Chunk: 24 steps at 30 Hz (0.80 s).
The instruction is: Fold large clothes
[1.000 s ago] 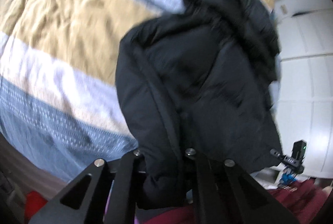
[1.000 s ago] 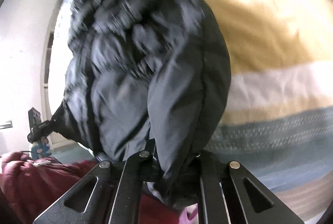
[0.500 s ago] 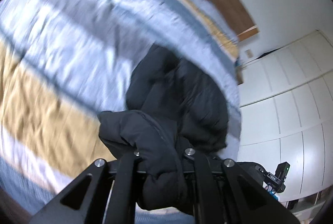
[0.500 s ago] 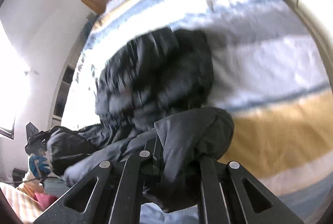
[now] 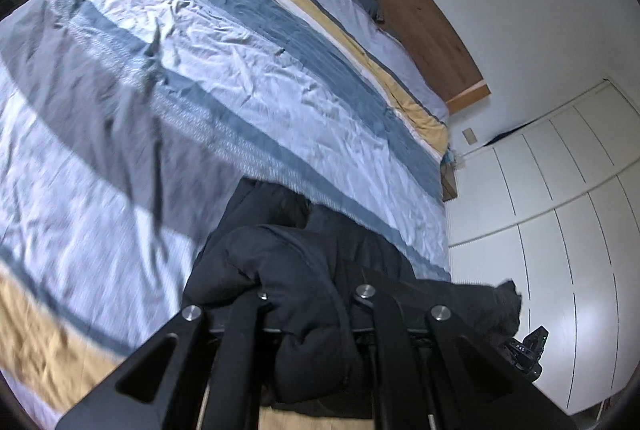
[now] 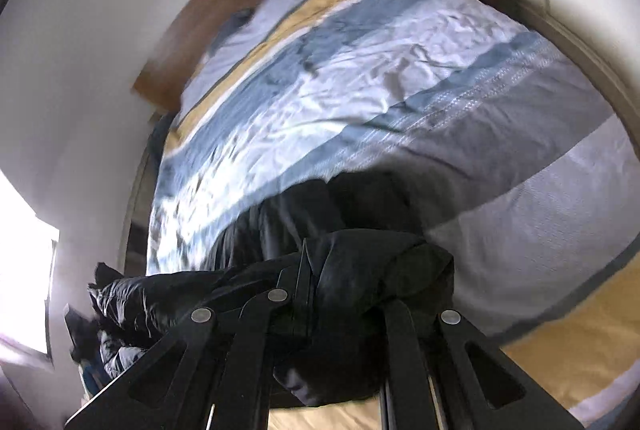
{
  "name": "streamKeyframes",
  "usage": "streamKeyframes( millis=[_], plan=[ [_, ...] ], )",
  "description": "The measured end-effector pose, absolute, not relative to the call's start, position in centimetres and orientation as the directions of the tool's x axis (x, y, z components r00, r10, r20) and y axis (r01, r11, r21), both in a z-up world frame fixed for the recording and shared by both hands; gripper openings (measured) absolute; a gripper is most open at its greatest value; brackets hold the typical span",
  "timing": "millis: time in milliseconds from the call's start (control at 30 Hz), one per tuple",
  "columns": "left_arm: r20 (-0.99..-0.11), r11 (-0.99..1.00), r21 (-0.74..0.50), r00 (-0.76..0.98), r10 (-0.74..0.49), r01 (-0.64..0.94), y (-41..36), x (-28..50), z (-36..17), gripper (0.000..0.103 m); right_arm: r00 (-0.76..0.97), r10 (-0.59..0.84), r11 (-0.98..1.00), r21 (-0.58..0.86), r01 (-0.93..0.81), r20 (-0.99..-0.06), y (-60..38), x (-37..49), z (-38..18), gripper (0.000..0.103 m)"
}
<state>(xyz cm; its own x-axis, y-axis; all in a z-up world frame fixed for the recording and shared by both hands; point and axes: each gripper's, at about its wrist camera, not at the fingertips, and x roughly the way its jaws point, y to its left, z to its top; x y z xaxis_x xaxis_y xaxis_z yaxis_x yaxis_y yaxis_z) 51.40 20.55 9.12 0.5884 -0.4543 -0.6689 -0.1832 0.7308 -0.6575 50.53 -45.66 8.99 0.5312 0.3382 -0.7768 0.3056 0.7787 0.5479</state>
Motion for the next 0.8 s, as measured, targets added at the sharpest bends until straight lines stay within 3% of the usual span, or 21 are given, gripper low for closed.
streamKeyframes(
  millis=[333,633,700,800],
  plan=[
    [-0.787,0.752,-0.567,0.489,-0.375,-0.336,18.9,63.7,-0.6,0.015,0.407,0.264,0.773,0.445,0.453,-0.874,-45.8,61.3,0.8,0.009],
    [-0.838,0.743,-0.529,0.393,-0.379,-0.411,17.8,67.3,-8.6,0.021,0.307,0.261,0.767,0.389,0.511,-0.916,-45.6,63.9,-5.7,0.013],
    [-0.833,0.73,-0.539,0.392,-0.39,-0.42,17.9,67.5,-9.0,0.025,0.301,0.262,0.765,0.388,0.514,-0.917,-45.5,64.0,-6.0,0.014],
    [-0.803,0.684,-0.586,0.419,-0.423,-0.434,18.7,67.5,-8.7,0.039,0.296,0.265,0.775,0.385,0.501,-0.918,-45.4,64.4,-5.9,0.021]
  ],
)
